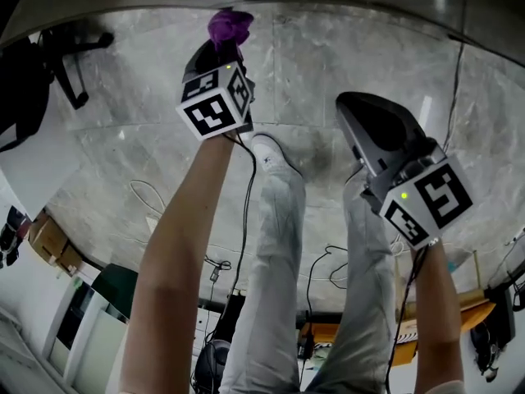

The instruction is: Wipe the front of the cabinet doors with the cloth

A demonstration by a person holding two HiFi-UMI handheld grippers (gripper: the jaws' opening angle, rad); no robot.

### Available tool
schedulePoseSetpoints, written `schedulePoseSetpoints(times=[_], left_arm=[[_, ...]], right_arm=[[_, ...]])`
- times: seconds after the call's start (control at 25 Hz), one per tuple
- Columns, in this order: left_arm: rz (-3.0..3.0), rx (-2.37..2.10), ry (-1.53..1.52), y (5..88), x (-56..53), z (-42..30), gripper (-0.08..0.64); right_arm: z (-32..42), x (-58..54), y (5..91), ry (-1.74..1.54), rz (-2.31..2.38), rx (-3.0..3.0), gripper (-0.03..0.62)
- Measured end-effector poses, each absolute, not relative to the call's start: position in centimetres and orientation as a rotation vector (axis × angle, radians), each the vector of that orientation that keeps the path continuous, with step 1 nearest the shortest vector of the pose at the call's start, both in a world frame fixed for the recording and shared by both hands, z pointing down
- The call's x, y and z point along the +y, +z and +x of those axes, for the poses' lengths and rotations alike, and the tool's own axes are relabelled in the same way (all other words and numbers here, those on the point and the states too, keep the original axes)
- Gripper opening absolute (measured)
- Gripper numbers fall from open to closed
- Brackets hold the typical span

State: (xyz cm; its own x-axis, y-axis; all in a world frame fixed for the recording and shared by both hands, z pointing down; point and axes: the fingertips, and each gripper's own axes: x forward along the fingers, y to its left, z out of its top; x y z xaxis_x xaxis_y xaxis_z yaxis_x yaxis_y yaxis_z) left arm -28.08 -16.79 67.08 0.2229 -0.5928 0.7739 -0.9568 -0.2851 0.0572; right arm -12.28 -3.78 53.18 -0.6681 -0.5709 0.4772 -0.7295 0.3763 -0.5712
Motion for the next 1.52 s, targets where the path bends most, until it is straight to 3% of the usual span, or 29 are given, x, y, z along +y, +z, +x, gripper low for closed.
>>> schedulePoseSetpoints(times=[0.36, 0.68, 0.92, 1.52], left_arm=[[2.116, -1.152, 0.903, 70.7, -13.6, -9.8, 0.077], [2.183, -1.03, 0.92, 72.4, -14.0, -3.1, 0.077], [2.175, -0.974, 0.939, 73.1, -15.3, -4.9, 0.077], [2.057, -1.179, 1.041, 73.1, -20.1, -21.3, 0.077]], right_arm=[[-2.8, -1.2, 54.6, 1.24, 1.337, -2.358, 0.029], [2.1, -0.7, 55.2, 1.267, 1.548, -2.289, 0.029], [0.8, -0.5, 56.2, 1.283, 1.591, -2.262, 0.029], [-9.1, -4.1, 55.4, 1.223, 1.433, -2.347, 0.029]])
